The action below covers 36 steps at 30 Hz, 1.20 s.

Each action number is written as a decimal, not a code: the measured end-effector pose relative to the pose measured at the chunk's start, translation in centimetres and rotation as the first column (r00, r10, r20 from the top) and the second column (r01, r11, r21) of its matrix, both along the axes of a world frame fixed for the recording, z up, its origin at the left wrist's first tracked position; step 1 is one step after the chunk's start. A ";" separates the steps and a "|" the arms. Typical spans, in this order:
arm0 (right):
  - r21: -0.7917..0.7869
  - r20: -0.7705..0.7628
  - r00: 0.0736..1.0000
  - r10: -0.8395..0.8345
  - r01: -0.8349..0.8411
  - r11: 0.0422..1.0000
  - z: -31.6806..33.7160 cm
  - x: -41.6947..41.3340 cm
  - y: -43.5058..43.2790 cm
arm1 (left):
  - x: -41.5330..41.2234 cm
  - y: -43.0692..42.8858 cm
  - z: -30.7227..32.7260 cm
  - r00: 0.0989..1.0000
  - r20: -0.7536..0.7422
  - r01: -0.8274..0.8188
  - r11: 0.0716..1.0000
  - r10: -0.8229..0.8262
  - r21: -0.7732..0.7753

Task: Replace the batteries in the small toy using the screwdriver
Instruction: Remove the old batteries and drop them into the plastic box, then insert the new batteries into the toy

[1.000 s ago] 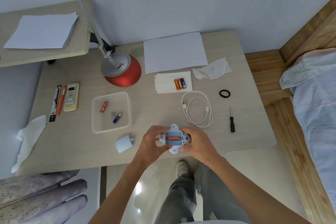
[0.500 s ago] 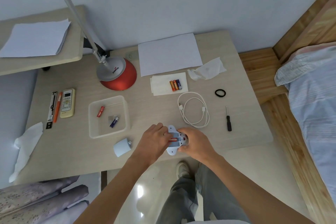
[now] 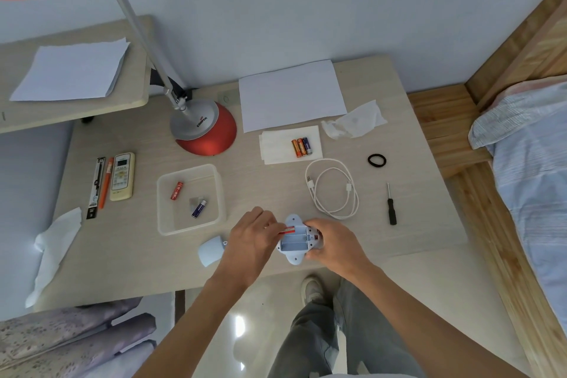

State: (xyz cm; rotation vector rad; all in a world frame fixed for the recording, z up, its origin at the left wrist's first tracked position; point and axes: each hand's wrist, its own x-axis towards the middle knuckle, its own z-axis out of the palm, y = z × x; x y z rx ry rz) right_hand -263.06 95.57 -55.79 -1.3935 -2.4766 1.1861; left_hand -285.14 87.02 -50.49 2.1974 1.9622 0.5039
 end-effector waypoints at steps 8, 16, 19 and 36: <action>-0.018 -0.001 1.000 0.018 -0.018 1.000 -0.1 0.4 0.1 | -9.5 -0.4 2.4 0.966 0.021 -0.256 0.967 0.256 -0.006; -0.020 0.004 1.000 0.030 -0.030 0.999 0.2 0.4 0.2 | -17.2 1.3 -2.0 0.801 -0.023 -0.585 0.776 0.598 -0.236; -0.023 0.009 0.999 0.031 -0.031 0.999 0.1 0.5 0.3 | -18.3 2.0 -3.6 0.746 0.032 -0.624 0.715 0.665 -0.316; -0.018 0.039 0.999 0.027 -0.027 0.999 0.8 0.4 0.1 | -15.0 3.6 1.8 0.622 0.270 -0.729 0.669 0.735 -0.146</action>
